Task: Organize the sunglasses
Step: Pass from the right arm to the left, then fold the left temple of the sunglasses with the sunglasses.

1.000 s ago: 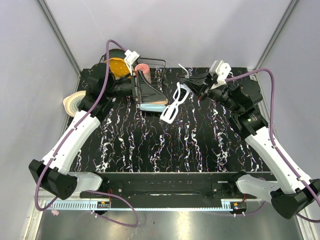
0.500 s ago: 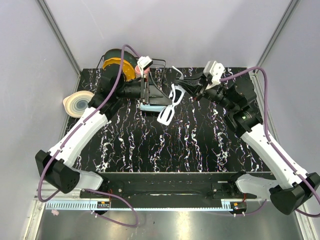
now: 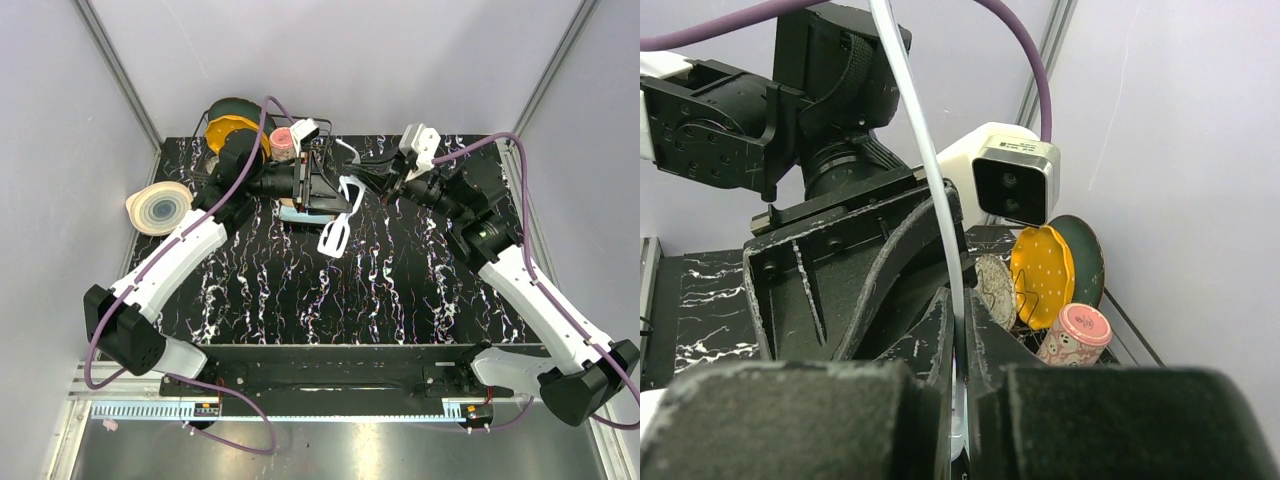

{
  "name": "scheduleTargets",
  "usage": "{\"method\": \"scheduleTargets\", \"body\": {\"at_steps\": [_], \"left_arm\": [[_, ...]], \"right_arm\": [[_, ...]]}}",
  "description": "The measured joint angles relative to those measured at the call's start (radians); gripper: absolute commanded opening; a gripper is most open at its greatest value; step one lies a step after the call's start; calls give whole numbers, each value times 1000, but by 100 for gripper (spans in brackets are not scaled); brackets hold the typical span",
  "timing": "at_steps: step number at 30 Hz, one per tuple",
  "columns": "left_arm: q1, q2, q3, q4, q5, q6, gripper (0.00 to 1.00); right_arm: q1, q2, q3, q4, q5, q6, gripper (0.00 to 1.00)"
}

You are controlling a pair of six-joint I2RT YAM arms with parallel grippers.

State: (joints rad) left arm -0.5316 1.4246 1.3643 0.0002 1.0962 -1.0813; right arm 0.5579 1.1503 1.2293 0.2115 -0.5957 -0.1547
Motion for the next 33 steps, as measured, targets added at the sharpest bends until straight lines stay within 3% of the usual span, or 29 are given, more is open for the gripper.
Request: {"method": "scheduleTargets", "body": {"at_steps": [7, 11, 15, 20, 25, 29, 33], "left_arm": [[0, 2, -21, 47, 3, -51, 25], [0, 17, -39, 85, 3, -83, 23], [0, 31, -41, 109, 3, -105, 23], [13, 39, -41, 130, 6, -122, 23], [51, 50, -41, 139, 14, -124, 24], [82, 52, -43, 139, 22, -119, 24], [90, 52, -43, 114, 26, -78, 25]], "right_arm": [[6, 3, 0, 1, 3, 13, 23], [7, 2, -2, 0, 10, 32, 38], [7, -6, -14, -2, 16, 48, 60], [8, -31, -24, -32, 53, 62, 70], [10, -95, -26, -85, 110, 70, 66], [11, -158, -20, -132, 172, 86, 43], [12, -127, 74, -190, 249, 117, 33]]}}
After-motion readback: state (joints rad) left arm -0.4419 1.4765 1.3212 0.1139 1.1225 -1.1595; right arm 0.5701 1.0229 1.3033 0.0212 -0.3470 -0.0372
